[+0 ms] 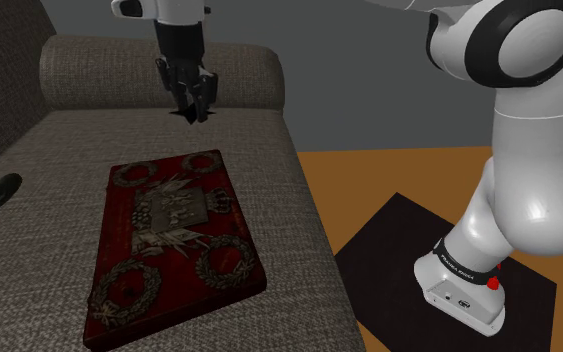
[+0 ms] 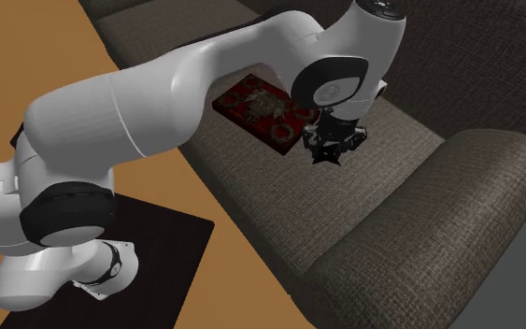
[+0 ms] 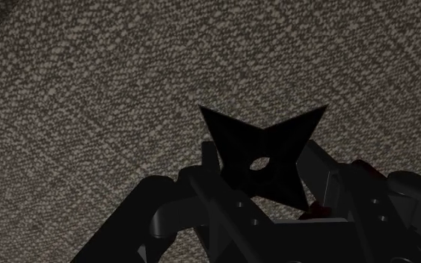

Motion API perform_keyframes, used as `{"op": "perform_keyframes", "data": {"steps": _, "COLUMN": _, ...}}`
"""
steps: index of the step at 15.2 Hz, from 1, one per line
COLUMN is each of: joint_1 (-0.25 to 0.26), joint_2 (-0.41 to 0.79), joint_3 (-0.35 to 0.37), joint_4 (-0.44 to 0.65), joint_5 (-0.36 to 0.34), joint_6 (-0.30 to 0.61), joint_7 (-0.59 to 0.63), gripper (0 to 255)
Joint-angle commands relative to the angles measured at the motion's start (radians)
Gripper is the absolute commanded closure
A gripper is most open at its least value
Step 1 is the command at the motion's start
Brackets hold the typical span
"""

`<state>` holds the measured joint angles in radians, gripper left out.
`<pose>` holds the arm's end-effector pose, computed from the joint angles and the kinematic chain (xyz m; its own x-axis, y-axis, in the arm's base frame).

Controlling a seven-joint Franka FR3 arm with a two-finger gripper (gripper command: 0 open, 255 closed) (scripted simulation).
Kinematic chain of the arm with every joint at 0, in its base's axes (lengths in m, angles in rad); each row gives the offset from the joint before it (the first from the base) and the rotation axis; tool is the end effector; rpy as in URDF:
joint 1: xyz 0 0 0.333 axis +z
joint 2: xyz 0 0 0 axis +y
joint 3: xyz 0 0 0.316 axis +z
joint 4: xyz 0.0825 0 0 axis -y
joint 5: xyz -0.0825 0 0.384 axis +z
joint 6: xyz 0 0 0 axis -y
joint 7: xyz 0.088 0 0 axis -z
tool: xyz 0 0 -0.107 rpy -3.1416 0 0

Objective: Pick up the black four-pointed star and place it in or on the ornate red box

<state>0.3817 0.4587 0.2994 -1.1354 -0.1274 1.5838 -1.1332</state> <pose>0.5687 0.3801 0.5548 -0.2132 0.9770 0.0064 0.9770 0.2131 0.0053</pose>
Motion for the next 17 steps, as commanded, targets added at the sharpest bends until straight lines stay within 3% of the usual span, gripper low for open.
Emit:
{"op": "perform_keyframes", "data": {"steps": 1, "joint_1": 0.005, "joint_2": 0.011, "joint_3": 0.000, "joint_4": 0.044, "joint_5": -0.003, "joint_6": -0.033, "joint_7": -0.001, "gripper": 255}}
{"op": "perform_keyframes", "data": {"steps": 10, "joint_1": 0.047, "joint_2": 0.104, "joint_3": -0.006, "joint_4": 0.316, "joint_5": -0.027, "joint_6": -0.212, "joint_7": -0.005, "gripper": 255}}
{"op": "perform_keyframes", "data": {"steps": 17, "joint_1": 0.110, "joint_2": -0.044, "joint_3": 0.036, "joint_4": 0.080, "joint_5": -0.004, "joint_6": -0.126, "joint_7": 0.133, "gripper": 255}}
